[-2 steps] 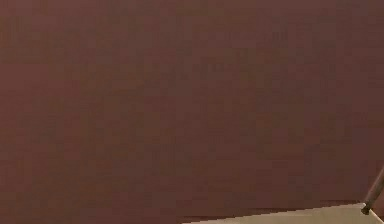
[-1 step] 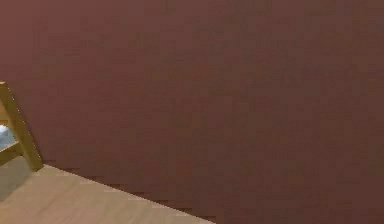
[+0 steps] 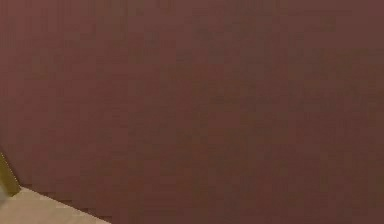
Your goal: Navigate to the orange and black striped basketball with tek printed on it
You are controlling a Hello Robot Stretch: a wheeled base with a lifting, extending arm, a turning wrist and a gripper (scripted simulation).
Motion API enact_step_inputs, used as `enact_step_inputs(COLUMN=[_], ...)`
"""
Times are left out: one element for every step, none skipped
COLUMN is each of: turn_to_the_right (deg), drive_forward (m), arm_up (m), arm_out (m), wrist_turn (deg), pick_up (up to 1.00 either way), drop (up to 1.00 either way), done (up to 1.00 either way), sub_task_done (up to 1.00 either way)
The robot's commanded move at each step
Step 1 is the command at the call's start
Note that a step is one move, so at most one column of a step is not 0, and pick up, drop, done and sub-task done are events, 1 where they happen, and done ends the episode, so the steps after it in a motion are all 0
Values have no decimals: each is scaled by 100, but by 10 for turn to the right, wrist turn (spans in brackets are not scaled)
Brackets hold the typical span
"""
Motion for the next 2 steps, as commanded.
enact_step_inputs(turn_to_the_right=[-450, -210], drive_forward=[0, 0], arm_up=[0, 0], arm_out=[0, 0], wrist_turn=[0, 0], pick_up=[0, 0], drop=[0, 0], done=[0, 0], sub_task_done=[0, 0])
